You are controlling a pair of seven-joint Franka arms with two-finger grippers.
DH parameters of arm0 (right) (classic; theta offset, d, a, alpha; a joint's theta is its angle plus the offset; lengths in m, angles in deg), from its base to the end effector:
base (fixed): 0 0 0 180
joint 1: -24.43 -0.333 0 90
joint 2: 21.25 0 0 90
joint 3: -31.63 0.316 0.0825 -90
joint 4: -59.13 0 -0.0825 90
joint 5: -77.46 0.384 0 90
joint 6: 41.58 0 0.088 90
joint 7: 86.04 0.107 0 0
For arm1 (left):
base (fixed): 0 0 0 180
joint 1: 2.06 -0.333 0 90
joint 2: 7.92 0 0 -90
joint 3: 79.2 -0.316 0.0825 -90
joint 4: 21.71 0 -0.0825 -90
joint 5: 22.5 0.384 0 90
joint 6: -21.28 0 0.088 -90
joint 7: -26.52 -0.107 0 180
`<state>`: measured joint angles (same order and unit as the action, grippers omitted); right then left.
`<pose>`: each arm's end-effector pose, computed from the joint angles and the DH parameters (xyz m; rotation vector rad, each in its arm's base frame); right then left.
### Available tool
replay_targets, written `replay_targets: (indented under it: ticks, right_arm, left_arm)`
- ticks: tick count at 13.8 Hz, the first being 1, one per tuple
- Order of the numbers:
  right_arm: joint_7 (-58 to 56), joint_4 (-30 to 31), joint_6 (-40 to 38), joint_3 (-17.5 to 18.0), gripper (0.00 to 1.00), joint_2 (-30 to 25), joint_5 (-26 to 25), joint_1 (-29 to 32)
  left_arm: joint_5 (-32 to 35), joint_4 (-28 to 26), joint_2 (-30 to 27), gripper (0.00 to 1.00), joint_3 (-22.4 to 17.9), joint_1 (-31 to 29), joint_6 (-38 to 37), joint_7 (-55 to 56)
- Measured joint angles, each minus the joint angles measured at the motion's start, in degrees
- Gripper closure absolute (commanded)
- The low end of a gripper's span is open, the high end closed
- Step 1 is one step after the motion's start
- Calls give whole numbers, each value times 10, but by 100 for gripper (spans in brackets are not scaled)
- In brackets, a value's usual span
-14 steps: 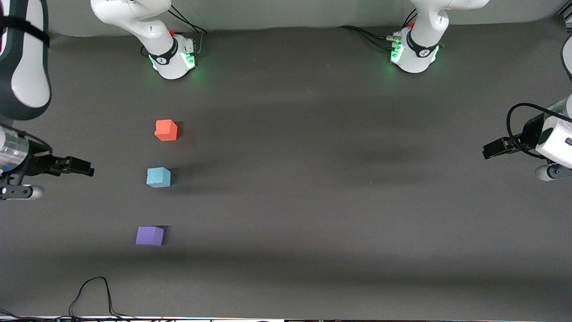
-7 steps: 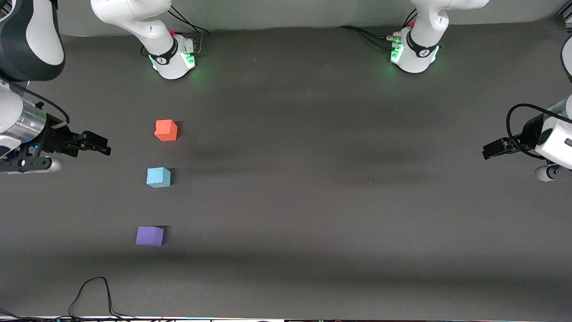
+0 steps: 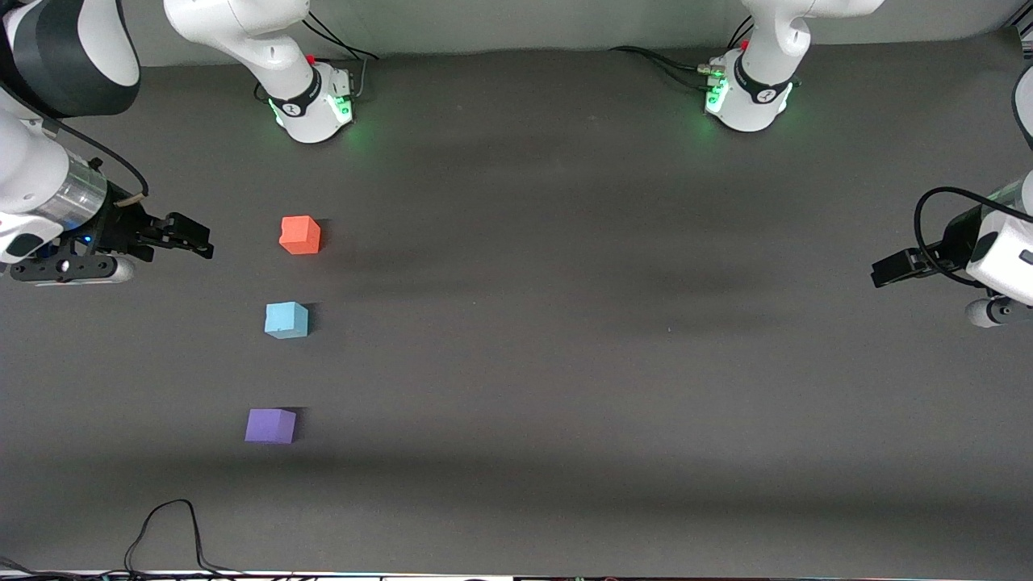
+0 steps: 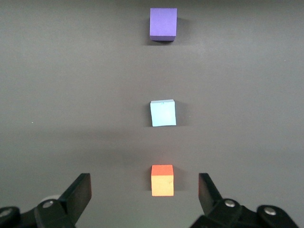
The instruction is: Place blue block between orange and purple blocks
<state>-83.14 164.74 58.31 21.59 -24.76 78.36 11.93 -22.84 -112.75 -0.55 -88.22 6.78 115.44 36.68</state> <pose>0.5393 0.0225 0.5428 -3.1167 0.0158 0.0634 0.5938 -0.0038 0.5489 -3.1064 -0.2812 0.1109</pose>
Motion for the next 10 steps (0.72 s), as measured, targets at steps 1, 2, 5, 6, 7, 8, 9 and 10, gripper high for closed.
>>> replay_targets:
  ticks: [1,2,5,6,7,8,9,10]
  right_arm:
    - [0,0,-4,-1,0,-4,0,1]
    - [0,0,-11,-1,0,-10,-1,1]
    - [0,0,-29,-1,0,-30,-1,1]
    - [0,0,-32,-1,0,-36,-1,1]
    - [0,0,-33,-1,0,-40,-1,1]
    - [0,0,-33,-1,0,-42,-1,1]
    - [0,0,-33,-1,0,-43,-1,1]
    - [0,0,-33,-1,0,-43,-1,1]
  left_arm:
    - [0,0,0,0,0,0,0,0]
    - [0,0,0,0,0,0,0,0]
    - [0,0,0,0,0,0,0,0]
    - [0,0,0,0,0,0,0,0]
    - [0,0,0,0,0,0,0,0]
    - [0,0,0,0,0,0,0,0]
    - [0,0,0,0,0,0,0,0]
    - [0,0,0,0,0,0,0,0]
